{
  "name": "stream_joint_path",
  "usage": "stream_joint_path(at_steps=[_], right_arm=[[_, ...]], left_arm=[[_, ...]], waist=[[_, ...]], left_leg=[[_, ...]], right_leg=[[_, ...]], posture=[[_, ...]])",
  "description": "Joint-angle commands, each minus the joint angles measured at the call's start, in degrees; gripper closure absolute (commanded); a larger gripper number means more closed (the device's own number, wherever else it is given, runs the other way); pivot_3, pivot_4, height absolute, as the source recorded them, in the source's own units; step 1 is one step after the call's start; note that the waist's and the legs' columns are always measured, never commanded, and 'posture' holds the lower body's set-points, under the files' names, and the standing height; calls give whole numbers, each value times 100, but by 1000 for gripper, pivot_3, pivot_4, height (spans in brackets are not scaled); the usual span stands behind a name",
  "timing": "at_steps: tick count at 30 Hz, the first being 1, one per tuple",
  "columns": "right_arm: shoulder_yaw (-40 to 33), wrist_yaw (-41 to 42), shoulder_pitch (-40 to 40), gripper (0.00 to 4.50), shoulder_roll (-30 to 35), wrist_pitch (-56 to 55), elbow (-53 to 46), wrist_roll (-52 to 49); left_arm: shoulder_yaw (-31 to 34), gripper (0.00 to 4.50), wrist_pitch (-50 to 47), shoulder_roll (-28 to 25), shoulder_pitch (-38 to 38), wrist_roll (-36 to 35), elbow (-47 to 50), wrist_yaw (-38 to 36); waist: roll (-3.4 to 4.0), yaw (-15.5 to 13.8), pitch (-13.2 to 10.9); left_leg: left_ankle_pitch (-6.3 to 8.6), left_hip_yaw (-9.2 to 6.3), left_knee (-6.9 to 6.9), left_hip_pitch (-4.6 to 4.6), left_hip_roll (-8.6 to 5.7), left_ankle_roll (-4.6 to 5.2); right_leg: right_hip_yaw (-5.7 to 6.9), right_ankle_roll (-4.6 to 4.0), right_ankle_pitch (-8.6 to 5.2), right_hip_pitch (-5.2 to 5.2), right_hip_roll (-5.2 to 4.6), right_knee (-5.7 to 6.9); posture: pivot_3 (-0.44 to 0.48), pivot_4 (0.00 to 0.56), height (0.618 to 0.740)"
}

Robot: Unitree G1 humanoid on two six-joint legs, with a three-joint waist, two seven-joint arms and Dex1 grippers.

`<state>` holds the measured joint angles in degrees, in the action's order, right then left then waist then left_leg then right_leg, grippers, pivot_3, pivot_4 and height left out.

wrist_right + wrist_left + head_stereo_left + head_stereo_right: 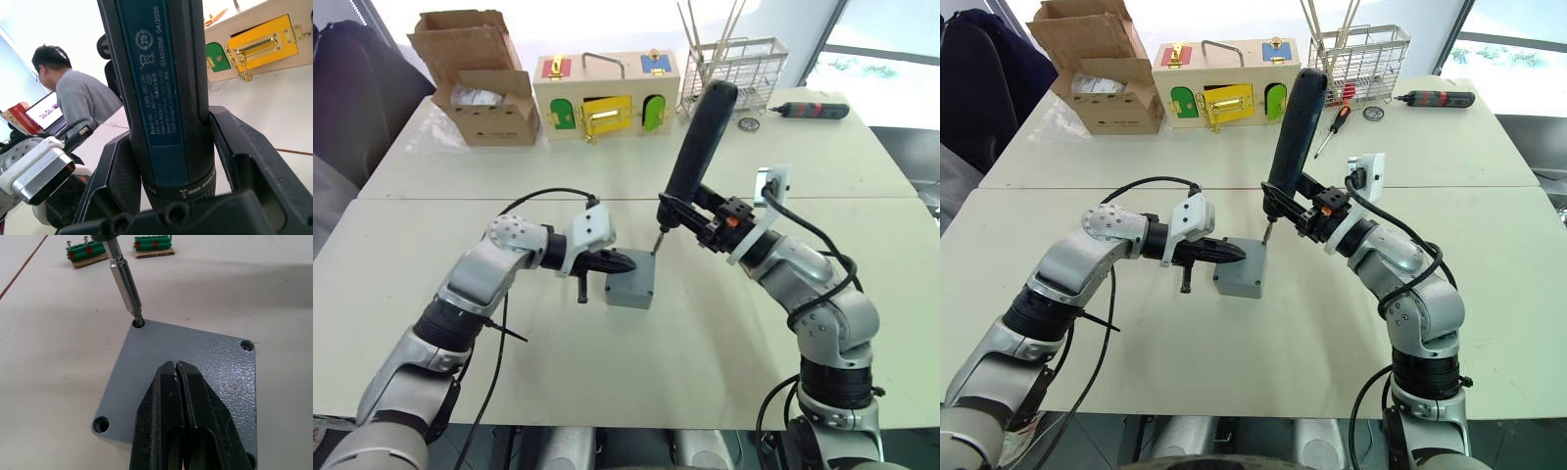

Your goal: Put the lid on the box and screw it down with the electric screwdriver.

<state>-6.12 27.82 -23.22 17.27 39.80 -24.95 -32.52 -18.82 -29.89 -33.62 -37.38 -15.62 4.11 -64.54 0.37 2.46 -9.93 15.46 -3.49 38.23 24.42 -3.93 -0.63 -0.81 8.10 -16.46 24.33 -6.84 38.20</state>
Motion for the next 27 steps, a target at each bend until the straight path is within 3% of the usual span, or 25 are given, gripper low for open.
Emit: stream_joint_path(at_steps=[1, 20, 27], right_arm=[[96, 40, 28, 2628, 46, -250, -117, 44], [1138, 208, 507, 2628, 174, -1299, 75, 957], [1315, 184, 871, 2628, 89, -1569, 258, 1153]], left_arm=[[15, 4500, -94, -46, 123, 60, 61, 32], [-273, 4500, -1, -32, 217, 360, -3, -3], [-364, 4500, -57, -61, 305, 429, 76, -48]], waist=[[-2, -1, 2], [-53, -7, 89], [-55, -21, 131]], left_leg=[[0, 0, 0, 0, 0, 0], [1, -3, -5, -22, 0, 2], [44, -4, -30, -141, 6, 67]], right_leg=[[0, 0, 0, 0, 0, 0], [0, 0, 0, -15, 1, -3], [0, 3, -6, -134, 3, -30]], posture=[[0, 150, 735], [0, 150, 735], [0, 150, 735]])
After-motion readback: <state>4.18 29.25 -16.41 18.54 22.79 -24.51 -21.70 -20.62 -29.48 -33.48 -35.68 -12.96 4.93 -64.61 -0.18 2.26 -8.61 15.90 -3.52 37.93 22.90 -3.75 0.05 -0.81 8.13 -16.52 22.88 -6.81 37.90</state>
